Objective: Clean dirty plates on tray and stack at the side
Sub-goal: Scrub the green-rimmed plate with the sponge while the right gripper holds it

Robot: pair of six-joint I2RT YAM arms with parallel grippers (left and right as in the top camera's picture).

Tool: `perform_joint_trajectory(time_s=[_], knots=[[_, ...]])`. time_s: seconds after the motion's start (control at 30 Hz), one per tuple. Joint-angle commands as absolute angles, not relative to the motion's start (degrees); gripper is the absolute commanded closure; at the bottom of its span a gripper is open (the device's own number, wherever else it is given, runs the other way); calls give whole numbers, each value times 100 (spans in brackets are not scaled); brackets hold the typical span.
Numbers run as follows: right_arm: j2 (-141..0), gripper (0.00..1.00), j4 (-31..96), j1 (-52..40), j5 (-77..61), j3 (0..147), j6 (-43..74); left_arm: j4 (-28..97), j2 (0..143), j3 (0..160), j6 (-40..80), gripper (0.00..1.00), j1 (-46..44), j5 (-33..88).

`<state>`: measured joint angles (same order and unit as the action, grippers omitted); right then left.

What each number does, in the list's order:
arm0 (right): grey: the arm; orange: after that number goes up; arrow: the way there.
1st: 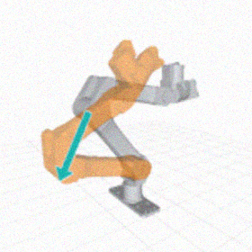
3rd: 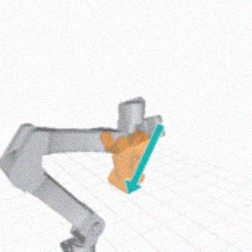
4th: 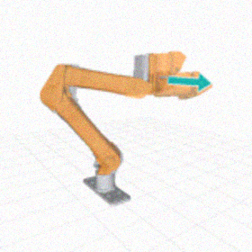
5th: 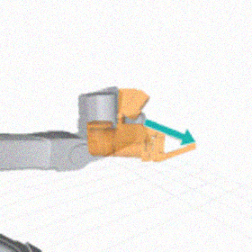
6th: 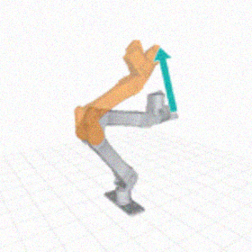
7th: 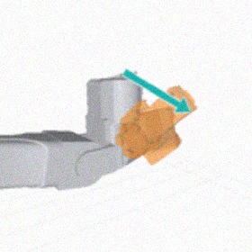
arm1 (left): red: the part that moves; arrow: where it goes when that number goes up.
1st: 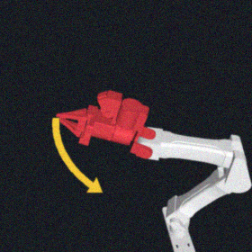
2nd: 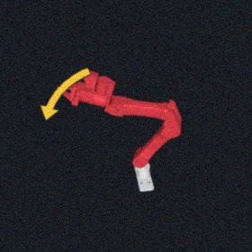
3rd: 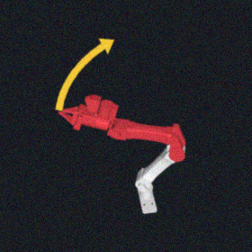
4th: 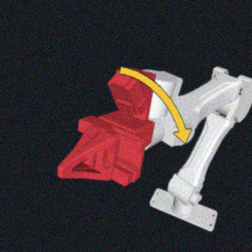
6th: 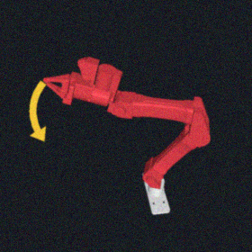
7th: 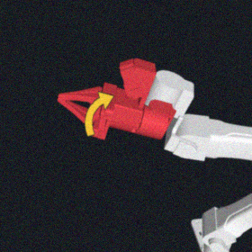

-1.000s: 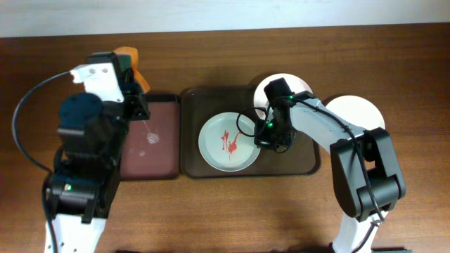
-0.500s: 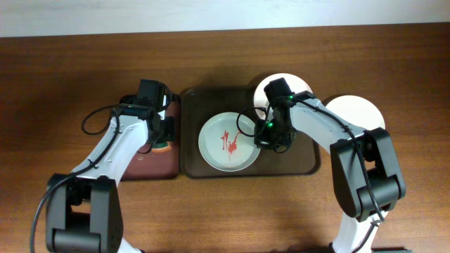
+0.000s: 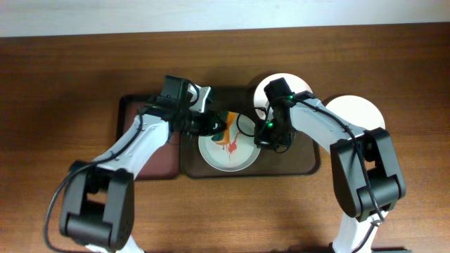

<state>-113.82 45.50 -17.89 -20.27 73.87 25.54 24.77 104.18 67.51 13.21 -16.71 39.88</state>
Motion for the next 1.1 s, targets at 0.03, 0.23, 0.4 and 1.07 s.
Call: perform_joint_trajectory(time_s=[0.03, 0.23, 0.4, 1.07], knots=[[-11286, 96, 4563, -1815, -2038, 7419, 2571, 1846, 11290, 6829, 1938, 100, -1688, 5577], [-11286, 96, 4560, -1815, -2038, 7419, 2571, 1243, 11743, 6829, 2447, 100, -1872, 6154], [-11286, 96, 4565, -1815, -2038, 7419, 2571, 1243, 11743, 6829, 2722, 100, -1977, 5857], [-11286, 96, 4567, -1815, -2060, 7419, 2571, 1608, 12127, 6735, 2320, 100, -1706, 3699]])
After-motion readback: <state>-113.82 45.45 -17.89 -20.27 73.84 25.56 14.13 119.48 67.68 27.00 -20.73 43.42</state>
